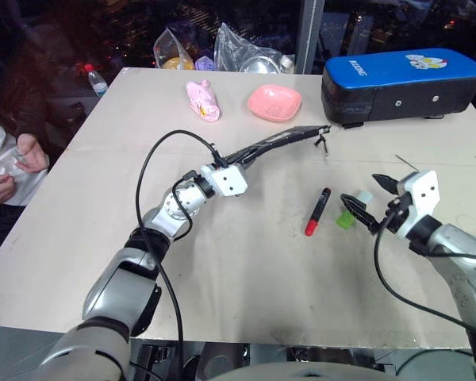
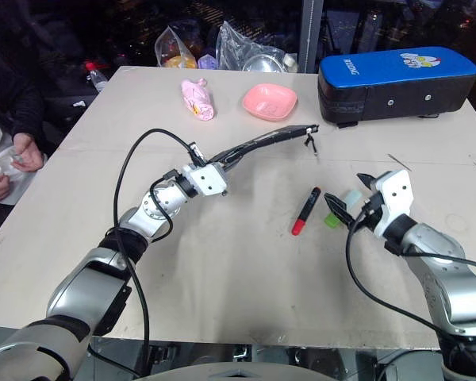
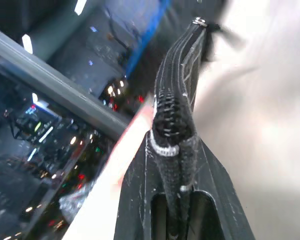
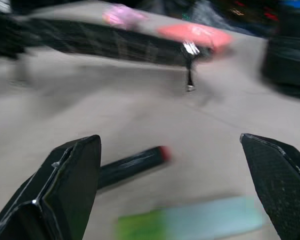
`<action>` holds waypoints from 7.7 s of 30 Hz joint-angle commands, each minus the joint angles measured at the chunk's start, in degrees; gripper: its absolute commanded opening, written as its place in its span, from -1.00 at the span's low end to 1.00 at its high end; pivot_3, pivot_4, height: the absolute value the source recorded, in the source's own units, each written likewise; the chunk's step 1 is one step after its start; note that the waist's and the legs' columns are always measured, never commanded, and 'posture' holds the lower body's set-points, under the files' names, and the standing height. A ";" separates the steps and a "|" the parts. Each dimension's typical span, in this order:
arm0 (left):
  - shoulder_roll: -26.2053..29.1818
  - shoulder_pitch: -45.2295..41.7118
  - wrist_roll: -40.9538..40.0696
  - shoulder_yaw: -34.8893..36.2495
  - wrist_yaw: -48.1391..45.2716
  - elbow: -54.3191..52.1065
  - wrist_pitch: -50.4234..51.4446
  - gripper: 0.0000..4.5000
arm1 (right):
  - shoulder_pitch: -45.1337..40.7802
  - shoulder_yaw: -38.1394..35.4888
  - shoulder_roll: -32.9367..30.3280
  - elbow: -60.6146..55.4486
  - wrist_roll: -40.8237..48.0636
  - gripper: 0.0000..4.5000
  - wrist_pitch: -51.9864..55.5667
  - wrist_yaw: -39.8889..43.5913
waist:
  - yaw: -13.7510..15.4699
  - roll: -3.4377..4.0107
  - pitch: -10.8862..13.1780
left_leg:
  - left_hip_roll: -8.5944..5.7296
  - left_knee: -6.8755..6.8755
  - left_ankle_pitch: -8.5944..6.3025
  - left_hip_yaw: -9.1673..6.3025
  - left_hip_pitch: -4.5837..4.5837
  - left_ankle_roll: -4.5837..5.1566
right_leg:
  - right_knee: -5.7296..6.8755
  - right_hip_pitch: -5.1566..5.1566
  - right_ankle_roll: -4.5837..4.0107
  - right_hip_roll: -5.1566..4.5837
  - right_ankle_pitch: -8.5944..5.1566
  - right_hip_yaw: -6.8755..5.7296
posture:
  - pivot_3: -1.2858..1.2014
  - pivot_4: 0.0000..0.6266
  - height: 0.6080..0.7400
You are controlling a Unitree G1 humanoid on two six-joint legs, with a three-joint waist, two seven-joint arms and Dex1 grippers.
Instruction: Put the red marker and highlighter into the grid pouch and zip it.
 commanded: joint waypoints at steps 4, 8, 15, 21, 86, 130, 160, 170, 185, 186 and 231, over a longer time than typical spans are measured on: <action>-0.88 6.21 -3.58 3.42 -4.05 -15.26 9.27 -0.96 | -11.60 0.27 4.22 4.96 2.74 1.00 9.17 -3.76 | 0.14 0.00 0.00 | -0.02 0.01 0.00 0.07 0.01 0.01 | 0.04 -0.02 0.00 0.21 0.00 0.13 | 0.03 -0.52 1.00; -2.50 9.21 -2.64 3.22 -4.91 -19.46 12.30 -0.96 | -18.54 2.40 5.08 11.47 0.34 1.00 9.74 -3.39 | 0.20 0.01 0.00 | -0.02 0.01 -0.01 0.21 0.01 0.02 | 0.17 -0.15 0.00 0.28 0.00 0.32 | 0.03 -0.52 1.00; -4.42 12.70 -1.68 3.30 -5.66 -24.73 16.31 -0.96 | -25.48 5.47 6.21 20.46 -3.29 1.00 6.31 -1.23 | 0.15 0.02 -0.01 | 0.00 0.01 -0.01 0.30 -0.20 0.02 | 0.23 -0.44 0.00 0.24 0.00 0.40 | 0.03 -0.52 1.00; -4.77 13.98 -1.51 3.43 -6.76 -26.29 17.56 -0.96 | -28.85 6.60 8.00 25.22 -6.11 1.00 3.28 -0.71 | 0.01 0.02 -0.01 | 0.03 0.01 -0.01 0.29 -0.21 0.02 | 0.24 -0.46 0.00 0.21 0.00 0.40 | 0.03 -0.52 1.00; -9.40 12.52 4.61 3.39 -5.50 -22.78 18.54 -1.00 | -32.50 29.14 4.25 -2.41 -12.91 -0.98 15.97 22.41 | -0.26 0.02 -0.01 | 0.03 0.07 -0.01 0.19 -0.64 0.04 | 0.25 -0.85 -0.01 0.12 0.01 0.31 | 0.03 -0.52 1.00; -7.89 15.81 -12.57 5.28 -24.16 -35.80 31.27 -1.00 | -34.85 27.23 -5.53 17.67 -20.67 -0.99 4.14 11.66 | -1.15 0.05 0.01 | 0.00 0.04 -0.01 0.10 -0.68 0.04 | 0.17 -0.84 0.00 0.14 0.01 0.31 | 0.03 -0.52 1.00; -6.17 15.18 -11.03 11.77 -17.94 -34.10 34.38 -1.00 | -10.23 12.18 15.61 -17.72 -16.27 0.98 28.19 -4.94 | -0.61 0.04 0.00 | 0.05 0.04 0.00 0.05 -0.63 0.01 | 0.31 -0.83 -0.01 0.08 0.00 0.28 | 0.03 -0.52 1.00; -4.45 15.28 -12.48 13.42 -18.05 -37.43 36.31 -1.00 | -3.85 18.50 22.14 -16.83 -21.21 0.98 36.03 -17.65 | -1.09 0.04 0.00 | -0.02 0.05 0.01 0.01 -0.68 0.00 | 0.27 -0.83 0.00 0.13 0.00 0.26 | 0.03 -0.52 1.00; -3.77 15.86 -11.73 13.87 -17.29 -38.97 37.45 -1.00 | -3.07 16.42 26.86 -11.38 -19.25 -0.03 38.34 -19.50 | -1.04 -0.03 -0.04 | -0.05 0.03 0.01 -0.01 -0.68 -0.01 | 0.22 -0.81 0.01 0.19 0.00 0.25 | 0.03 -0.52 1.00; -3.87 15.84 -11.67 13.79 -17.18 -38.97 37.43 -1.00 | -3.32 16.14 26.70 -11.52 -19.08 -0.24 38.64 -19.38 | -1.08 -0.03 -0.04 | -0.03 0.03 0.01 -0.02 -0.68 -0.01 | 0.22 -0.81 0.01 0.19 -0.01 0.25 | 0.03 -0.52 1.00; -5.68 13.21 -11.45 4.17 -26.84 -38.09 29.09 -1.00 | -40.00 31.77 -16.28 20.15 -40.47 -0.87 -39.40 27.71 | -0.95 0.19 0.24 | 0.05 0.07 0.01 0.17 -0.64 0.00 | 0.09 -0.83 0.03 0.23 0.00 0.40 | 0.03 -0.52 1.00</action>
